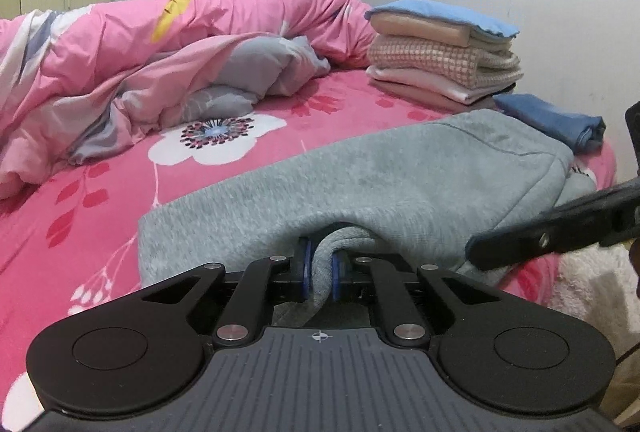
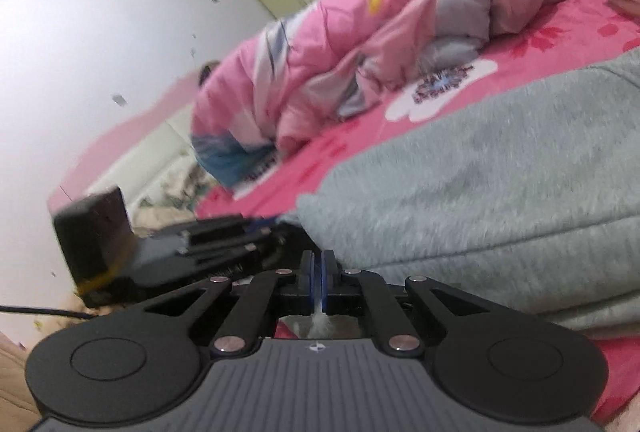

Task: Fold clothes
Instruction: 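Grasp the sweatpants edge with both tools and fold it over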

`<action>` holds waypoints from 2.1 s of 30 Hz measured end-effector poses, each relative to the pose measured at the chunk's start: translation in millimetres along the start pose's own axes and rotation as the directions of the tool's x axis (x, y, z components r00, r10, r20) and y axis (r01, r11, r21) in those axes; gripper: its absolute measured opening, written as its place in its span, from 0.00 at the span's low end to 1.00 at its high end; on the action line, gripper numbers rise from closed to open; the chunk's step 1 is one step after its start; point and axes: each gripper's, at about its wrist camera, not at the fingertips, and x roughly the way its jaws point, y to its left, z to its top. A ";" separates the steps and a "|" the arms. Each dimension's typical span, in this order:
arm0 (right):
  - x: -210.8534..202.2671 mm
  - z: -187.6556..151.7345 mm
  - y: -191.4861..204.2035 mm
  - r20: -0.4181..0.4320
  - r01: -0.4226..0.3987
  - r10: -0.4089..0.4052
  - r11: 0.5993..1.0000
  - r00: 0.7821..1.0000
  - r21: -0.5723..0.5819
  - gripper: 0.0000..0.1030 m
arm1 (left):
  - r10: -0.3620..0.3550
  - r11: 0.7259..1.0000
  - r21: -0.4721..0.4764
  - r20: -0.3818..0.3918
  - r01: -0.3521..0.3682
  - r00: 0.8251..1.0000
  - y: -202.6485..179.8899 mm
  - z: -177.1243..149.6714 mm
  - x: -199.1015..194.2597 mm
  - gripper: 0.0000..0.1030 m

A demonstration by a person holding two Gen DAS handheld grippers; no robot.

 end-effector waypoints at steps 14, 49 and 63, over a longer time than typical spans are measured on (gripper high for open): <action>70.9 -13.3 -24.2 0.095 0.191 -0.214 0.959 0.972 0.211 0.03 | -0.010 1.000 0.005 0.032 0.010 0.999 -2.3 -5.9 -4.7 0.07; 59.4 -25.0 36.0 0.002 0.121 -0.124 0.965 0.992 -0.233 0.14 | -0.012 1.000 0.012 0.080 0.011 0.997 -0.4 -9.6 -14.8 0.07; 82.3 -24.4 8.0 0.129 0.176 -0.166 0.981 0.978 -0.077 0.13 | -0.025 1.000 0.018 0.054 0.024 0.998 -3.2 -20.1 -17.9 0.06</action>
